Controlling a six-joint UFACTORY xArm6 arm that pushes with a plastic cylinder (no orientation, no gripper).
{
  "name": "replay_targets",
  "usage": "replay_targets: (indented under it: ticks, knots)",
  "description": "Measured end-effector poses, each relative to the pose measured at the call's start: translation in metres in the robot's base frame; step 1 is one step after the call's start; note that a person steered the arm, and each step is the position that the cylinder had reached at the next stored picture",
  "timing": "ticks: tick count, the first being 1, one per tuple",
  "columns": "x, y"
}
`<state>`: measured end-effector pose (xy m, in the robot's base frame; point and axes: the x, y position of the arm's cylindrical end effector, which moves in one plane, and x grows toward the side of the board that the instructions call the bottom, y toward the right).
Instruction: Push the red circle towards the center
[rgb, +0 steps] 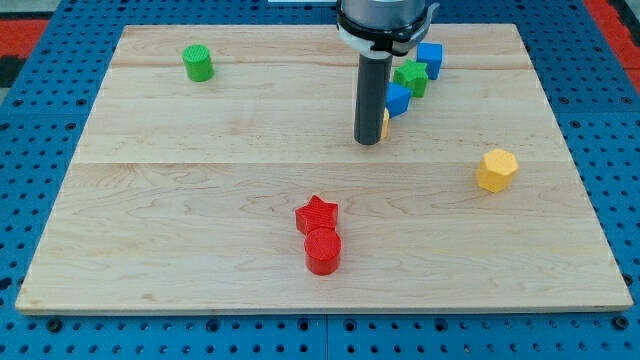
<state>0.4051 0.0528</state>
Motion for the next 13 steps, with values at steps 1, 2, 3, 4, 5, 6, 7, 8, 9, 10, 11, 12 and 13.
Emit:
replay_targets:
  ticks: [1,2,3,4,5,6,7,8,9,10,11,12,13]
  knots:
    - [0.000,-0.008]
    - [0.000,-0.039]
    - [-0.006,-0.090]
    - [-0.009,-0.122]
    - [-0.005,-0.143]
    - [0.021,-0.168]
    - [0.070,-0.168]
    - [0.127,-0.168]
    - [0.175,-0.156]
    - [0.185,-0.094]
    - [0.185,-0.067]
    - [0.176,-0.067]
    - [0.164,-0.060]
